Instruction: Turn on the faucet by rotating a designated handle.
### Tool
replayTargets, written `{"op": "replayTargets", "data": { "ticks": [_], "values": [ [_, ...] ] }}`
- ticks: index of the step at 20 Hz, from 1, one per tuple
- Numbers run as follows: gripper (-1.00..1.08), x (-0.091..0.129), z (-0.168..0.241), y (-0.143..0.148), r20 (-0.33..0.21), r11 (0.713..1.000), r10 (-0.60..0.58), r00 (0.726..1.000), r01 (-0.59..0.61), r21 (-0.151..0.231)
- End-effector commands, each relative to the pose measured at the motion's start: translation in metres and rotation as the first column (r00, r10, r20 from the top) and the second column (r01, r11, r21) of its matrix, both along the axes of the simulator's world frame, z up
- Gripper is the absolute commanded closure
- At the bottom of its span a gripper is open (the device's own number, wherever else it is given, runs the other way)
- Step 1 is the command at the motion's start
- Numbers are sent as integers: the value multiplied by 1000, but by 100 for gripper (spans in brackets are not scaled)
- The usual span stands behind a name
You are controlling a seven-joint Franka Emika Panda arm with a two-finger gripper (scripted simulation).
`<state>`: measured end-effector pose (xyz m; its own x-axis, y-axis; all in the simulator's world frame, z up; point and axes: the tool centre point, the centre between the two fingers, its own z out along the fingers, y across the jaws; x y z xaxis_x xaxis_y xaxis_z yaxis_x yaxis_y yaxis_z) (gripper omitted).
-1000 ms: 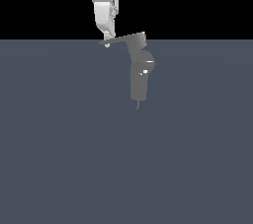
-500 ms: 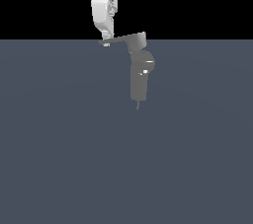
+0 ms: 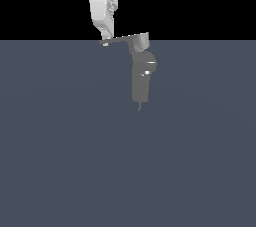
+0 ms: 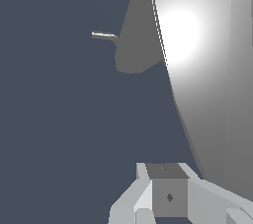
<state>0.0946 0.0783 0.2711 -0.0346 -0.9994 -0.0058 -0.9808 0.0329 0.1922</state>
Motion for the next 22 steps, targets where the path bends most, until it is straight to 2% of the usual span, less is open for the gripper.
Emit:
{"op": "replayTargets", "data": {
  "ticks": [1, 22],
  "values": [
    [108, -7, 2, -2, -5, 1000, -3, 1000, 3, -2],
    [108, -57, 12, 2, -4, 1000, -4, 1000, 4, -2]
  ]
}}
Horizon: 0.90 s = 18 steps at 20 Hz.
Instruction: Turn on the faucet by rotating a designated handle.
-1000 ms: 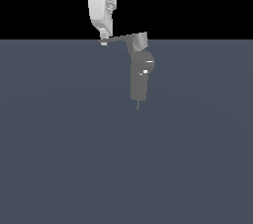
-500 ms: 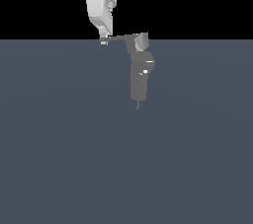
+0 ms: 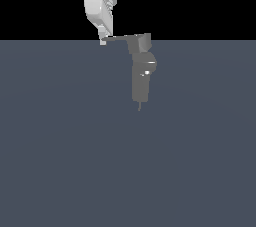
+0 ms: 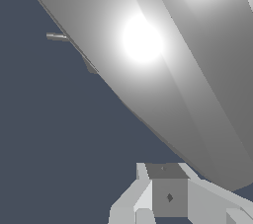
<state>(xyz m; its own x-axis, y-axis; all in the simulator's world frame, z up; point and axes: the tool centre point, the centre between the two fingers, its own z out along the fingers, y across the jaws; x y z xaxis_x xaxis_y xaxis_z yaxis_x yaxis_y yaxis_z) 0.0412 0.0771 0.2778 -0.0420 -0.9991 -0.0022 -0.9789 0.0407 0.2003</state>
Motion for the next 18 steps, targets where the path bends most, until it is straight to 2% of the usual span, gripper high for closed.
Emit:
{"op": "replayTargets", "data": {
  "ticks": [1, 18],
  "values": [
    [108, 0, 0, 0, 0, 1000, 0, 1000, 0, -2],
    [108, -44, 10, -35, 2, 1000, 2, 1000, -2, 0]
  ]
}}
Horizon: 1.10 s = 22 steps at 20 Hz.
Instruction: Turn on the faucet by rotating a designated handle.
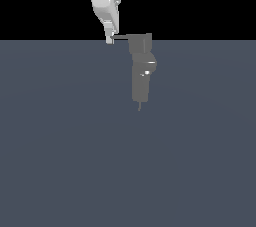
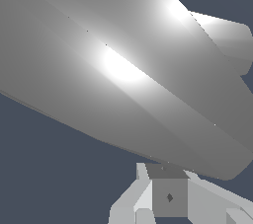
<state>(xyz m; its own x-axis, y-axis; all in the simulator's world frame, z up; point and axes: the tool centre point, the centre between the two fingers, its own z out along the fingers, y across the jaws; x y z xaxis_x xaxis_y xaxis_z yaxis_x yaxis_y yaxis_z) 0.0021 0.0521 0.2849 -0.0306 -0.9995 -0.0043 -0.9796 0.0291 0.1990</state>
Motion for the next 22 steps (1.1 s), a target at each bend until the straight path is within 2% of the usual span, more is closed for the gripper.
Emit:
{"op": "replayTargets", "data": {
  "ticks": [1, 14, 16, 22],
  "values": [
    [108, -7, 4, -12, 1, 1000, -10, 1000, 10, -2],
    [108, -44, 13, -42, 2, 1000, -8, 1000, 8, -1],
    [108, -43, 8, -32, -6, 1000, 5, 1000, -5, 0],
    [108, -46, 10, -76, -2, 1000, 0, 1000, 0, 0]
  ]
}}
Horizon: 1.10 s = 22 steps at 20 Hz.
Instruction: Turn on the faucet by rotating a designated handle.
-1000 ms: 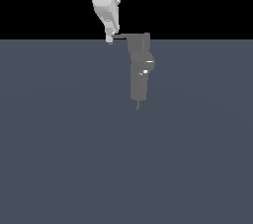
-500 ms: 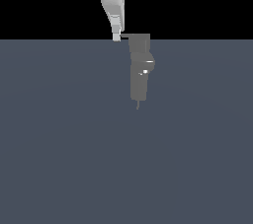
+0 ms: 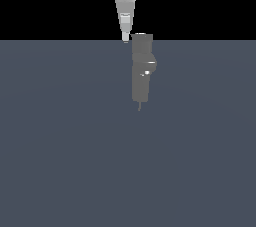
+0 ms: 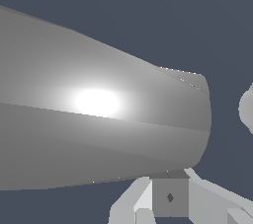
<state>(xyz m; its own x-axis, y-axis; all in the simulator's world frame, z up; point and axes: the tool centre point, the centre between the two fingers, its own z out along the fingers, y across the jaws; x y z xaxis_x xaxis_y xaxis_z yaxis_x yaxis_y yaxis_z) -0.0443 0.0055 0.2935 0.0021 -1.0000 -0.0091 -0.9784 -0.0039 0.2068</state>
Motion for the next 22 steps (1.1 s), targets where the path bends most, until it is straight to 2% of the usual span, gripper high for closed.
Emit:
{"op": "replayTargets", "data": {
  "ticks": [1, 10, 11, 12, 22],
  "values": [
    [108, 0, 2, -36, 6, 999, -33, 999, 33, -5],
    [108, -4, 5, -100, 11, 999, -40, 999, 40, -5],
    [108, -4, 5, -100, 11, 999, -40, 999, 40, -5],
    [108, -3, 0, -73, 0, 1000, -5, 1000, 5, 1],
    [108, 19, -3, -105, 3, 1000, -16, 1000, 16, -1]
  ]
}}
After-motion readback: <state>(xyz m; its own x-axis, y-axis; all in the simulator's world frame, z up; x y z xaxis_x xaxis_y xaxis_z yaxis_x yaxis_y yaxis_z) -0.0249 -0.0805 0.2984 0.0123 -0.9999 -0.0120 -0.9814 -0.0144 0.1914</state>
